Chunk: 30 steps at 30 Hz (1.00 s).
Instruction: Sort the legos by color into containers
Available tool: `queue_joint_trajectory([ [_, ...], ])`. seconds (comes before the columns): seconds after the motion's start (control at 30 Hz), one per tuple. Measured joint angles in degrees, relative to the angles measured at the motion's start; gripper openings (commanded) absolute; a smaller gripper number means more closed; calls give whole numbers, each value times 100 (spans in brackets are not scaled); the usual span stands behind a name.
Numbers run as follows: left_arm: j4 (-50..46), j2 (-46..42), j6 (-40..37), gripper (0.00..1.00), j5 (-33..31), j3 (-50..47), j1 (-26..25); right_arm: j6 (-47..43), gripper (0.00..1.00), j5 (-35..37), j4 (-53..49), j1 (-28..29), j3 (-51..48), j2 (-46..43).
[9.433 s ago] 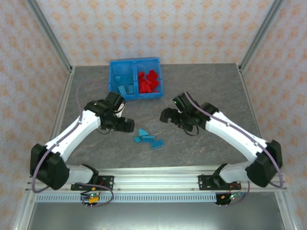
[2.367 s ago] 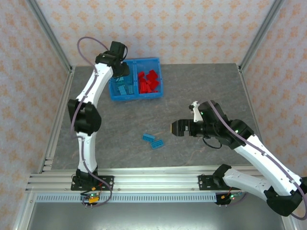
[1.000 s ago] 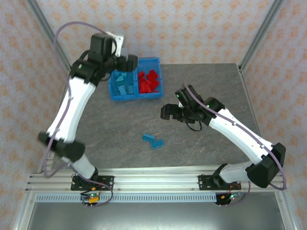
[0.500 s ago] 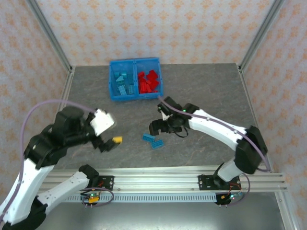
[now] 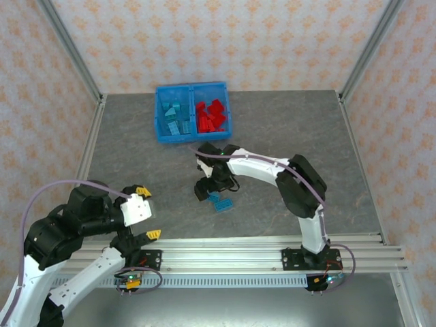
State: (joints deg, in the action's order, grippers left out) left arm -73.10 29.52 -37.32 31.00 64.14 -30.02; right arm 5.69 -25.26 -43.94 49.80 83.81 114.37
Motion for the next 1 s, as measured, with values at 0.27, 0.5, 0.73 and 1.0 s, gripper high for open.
queue_joint_trajectory([
  [0.27,-15,-26,-223,100,546,-109,0,-48,49,273,-72,0,-74,133],
  [0.5,-17,-79,-326,100,1021,-450,0,267,30,323,92,-9,-212,136],
  [0.73,24,-341,-326,100,1248,-673,0,656,24,439,566,-7,-299,-4],
  [1.0,850,-586,660,100,813,-1027,0,1722,26,710,1628,94,-393,-1263],
])
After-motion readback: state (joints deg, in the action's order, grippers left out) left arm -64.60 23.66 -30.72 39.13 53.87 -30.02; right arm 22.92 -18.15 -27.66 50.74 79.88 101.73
